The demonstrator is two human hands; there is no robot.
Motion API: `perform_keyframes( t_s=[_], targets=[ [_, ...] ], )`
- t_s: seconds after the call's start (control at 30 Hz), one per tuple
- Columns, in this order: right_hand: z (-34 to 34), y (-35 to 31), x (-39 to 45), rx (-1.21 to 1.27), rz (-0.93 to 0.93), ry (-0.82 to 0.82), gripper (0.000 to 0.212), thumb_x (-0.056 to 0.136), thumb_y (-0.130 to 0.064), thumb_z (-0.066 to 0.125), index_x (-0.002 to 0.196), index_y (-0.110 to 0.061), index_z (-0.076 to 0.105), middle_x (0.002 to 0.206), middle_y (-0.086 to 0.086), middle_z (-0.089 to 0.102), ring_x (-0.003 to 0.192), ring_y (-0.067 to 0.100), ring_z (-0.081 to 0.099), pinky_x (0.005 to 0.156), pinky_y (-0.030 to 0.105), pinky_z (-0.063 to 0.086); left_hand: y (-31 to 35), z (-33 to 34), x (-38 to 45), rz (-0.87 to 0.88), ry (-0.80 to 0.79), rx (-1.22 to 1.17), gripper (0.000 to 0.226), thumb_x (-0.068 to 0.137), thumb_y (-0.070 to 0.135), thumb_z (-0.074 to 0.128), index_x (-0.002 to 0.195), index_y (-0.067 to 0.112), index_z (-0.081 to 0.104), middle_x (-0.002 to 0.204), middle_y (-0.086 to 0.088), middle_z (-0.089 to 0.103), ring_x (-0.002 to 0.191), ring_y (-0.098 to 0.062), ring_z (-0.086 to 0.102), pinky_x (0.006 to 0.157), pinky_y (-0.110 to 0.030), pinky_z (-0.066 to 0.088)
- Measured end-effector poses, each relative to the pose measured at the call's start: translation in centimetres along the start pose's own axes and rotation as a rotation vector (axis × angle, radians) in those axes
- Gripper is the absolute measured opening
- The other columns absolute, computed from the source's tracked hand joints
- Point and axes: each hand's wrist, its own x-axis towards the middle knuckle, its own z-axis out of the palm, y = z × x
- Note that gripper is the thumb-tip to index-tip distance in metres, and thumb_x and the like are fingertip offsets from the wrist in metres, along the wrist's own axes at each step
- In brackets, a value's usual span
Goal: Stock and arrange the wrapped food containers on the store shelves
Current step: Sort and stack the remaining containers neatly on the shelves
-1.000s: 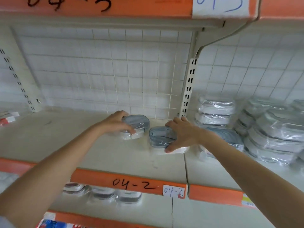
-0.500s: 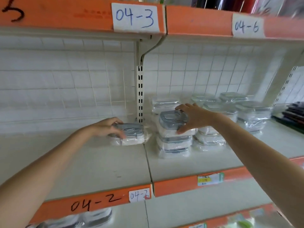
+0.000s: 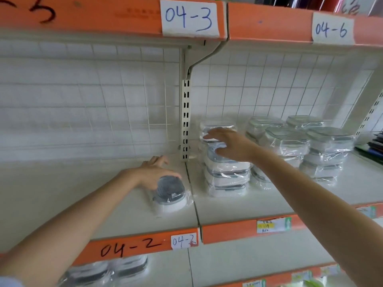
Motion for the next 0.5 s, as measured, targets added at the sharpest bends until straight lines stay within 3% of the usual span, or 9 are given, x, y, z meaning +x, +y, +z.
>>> perform_keyframes(
  t_s=[0.1,0.2,0.27,0.33,0.4,0.47,0.5],
  targets=[
    [1.5,-3.1,0.5,0.128,-0.004,-0.037,0.055,0.081,0.01,0.044,0.132,-0.009,0.053,0.138,0.006,0.049,0.127,0.019,0.045,0.097,0.01,0.024,-0.3,0.7,-0.6,-0.027,0.098,0.128,0.089,0.077,-0.006,0.048,0.143,0.05,0.024,0.144,-0.003,0.012,0.133,-0.024,0.016,0.108,-0.037,0.027],
    [5.0,-5.0,0.9,0.046,0.056,-0.252,0.046,0.089,0.006,0.038,0.131,-0.006,0.053,0.135,0.01,0.053,0.125,0.024,0.047,0.102,0.022,0.031,-0.5,1.6,-1.1,-0.245,0.273,-0.06,0.067,0.086,0.006,0.047,0.145,0.028,0.025,0.129,-0.011,0.029,0.119,-0.03,0.041,0.092,-0.038,0.042],
    [7.8,-5.8,0.9,-0.057,0.126,-0.439,0.044,0.093,0.001,0.037,0.136,-0.003,0.045,0.141,0.012,0.046,0.13,0.026,0.041,0.106,0.03,0.03,-0.2,1.8,-1.5,-0.399,0.343,-0.206,0.048,0.095,0.026,0.044,0.139,0.012,0.029,0.132,-0.018,0.037,0.117,-0.036,0.049,0.092,-0.04,0.043],
    [9.8,-6.6,0.8,-0.04,0.206,-0.565,0.04,0.094,0.002,0.034,0.133,0.006,0.043,0.136,0.018,0.047,0.125,0.029,0.045,0.101,0.03,0.036,0.2,2.1,-2.0,-0.484,0.252,-0.32,0.07,0.093,0.057,0.041,0.138,0.005,0.029,0.138,-0.021,0.037,0.123,-0.037,0.045,0.097,-0.04,0.041],
    [10.1,-7.1,0.7,0.137,0.243,-0.617,0.032,0.095,0.004,0.036,0.122,0.004,0.052,0.113,0.012,0.061,0.105,0.027,0.056,0.094,0.033,0.042,0.8,2.7,-2.9,-0.491,0.107,-0.376,0.104,0.074,0.082,0.04,0.143,0.007,0.024,0.143,-0.017,0.032,0.125,-0.033,0.042,0.097,-0.039,0.041],
    [9.9,-7.5,0.6,0.312,0.25,-0.628,0.028,0.094,0.005,0.039,0.111,-0.003,0.06,0.094,-0.002,0.065,0.095,0.019,0.059,0.094,0.036,0.044,1.1,3.3,-4.0,-0.486,0.071,-0.28,0.121,0.057,0.094,0.039,0.144,0.011,0.022,0.143,-0.013,0.03,0.124,-0.031,0.042,0.096,-0.039,0.043],
    [9.5,-7.7,0.7,0.245,0.211,-0.6,0.032,0.093,0.007,0.04,0.114,-0.005,0.06,0.102,-0.002,0.064,0.102,0.018,0.058,0.094,0.033,0.043,1.1,3.5,-4.3,-0.484,0.087,-0.244,0.122,0.054,0.094,0.041,0.144,0.013,0.023,0.142,-0.013,0.029,0.124,-0.031,0.042,0.097,-0.041,0.043]
  ],
)
